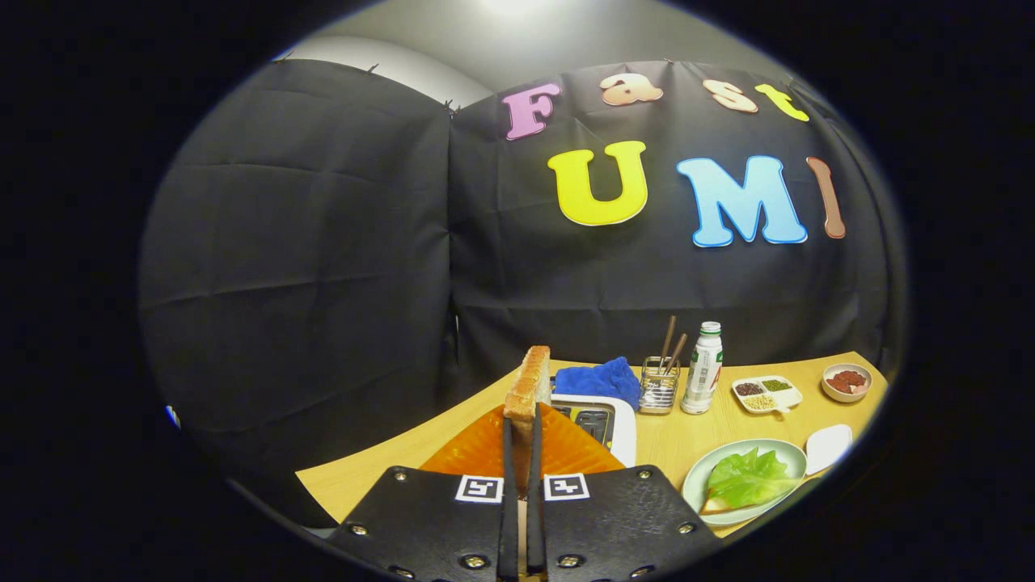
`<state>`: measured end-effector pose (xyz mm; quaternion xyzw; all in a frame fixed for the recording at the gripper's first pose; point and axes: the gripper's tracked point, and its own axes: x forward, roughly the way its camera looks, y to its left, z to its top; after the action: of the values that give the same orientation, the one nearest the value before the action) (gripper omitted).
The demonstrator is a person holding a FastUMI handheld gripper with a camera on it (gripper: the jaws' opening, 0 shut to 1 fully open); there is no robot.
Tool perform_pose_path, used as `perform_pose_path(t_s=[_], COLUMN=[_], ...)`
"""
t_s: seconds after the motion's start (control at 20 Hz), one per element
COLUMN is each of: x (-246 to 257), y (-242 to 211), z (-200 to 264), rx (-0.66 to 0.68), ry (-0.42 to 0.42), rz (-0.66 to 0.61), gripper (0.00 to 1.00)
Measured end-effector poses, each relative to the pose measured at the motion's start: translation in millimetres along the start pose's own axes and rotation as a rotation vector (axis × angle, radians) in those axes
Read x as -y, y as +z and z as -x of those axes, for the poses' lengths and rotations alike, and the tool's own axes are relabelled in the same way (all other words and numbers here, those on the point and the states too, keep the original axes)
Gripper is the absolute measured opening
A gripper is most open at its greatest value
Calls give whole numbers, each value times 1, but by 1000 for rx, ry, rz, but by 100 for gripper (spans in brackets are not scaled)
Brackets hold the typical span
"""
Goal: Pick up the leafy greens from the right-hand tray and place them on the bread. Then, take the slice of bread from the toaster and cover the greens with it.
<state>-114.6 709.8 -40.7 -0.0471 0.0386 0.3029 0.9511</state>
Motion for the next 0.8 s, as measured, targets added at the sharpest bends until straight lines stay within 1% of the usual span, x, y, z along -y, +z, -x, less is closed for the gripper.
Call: perform_pose_path(t_s=[0.3, 0.5, 0.65, 0.8], x=[6, 17, 39, 73], y=[32, 48, 55, 59], z=[18, 36, 53, 66], rx=[50, 84, 105, 119], ry=[28, 29, 6, -43], rz=[-42, -34, -32, -35], gripper=[4, 4, 4, 4])
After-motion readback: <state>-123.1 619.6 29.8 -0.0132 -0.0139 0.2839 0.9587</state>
